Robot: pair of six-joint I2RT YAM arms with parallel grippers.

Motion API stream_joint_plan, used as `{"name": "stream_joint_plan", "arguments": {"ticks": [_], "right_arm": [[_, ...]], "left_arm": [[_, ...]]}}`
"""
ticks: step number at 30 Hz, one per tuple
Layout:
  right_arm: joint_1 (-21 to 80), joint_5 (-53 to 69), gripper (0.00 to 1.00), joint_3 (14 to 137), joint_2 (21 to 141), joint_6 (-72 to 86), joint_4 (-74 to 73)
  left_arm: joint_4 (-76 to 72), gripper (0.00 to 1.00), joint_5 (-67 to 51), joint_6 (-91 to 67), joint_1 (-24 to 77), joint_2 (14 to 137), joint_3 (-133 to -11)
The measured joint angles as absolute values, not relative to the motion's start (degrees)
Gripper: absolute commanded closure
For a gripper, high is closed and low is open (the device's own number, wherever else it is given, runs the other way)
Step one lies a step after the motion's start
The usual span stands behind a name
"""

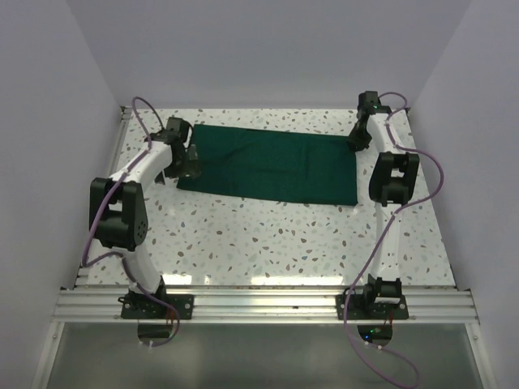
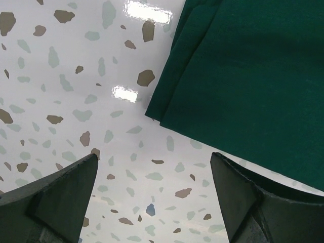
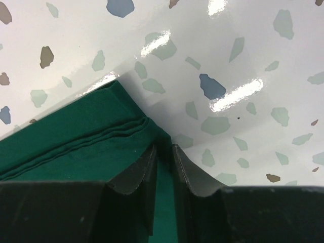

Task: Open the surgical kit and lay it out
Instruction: Open the surgical kit at the center of the board.

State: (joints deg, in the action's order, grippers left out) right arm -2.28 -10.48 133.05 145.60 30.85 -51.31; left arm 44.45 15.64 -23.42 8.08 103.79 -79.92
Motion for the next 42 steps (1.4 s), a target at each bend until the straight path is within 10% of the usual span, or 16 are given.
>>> {"name": "stream_joint_plan", "arguments": {"ticks": [28,42], "right_arm": [[0.21,-10.44,1.0,134.08,136.62,26.33,-54.92],[26.3,1.63,1.0,111.09,116.92,23.07,-55.75]], "left_arm": [[44.6,0.02,15.4,-22.92,9.54,106.24,-83.46],[46.46,0.01,16.88,-22.98,9.52,106.89,-99.61]]}}
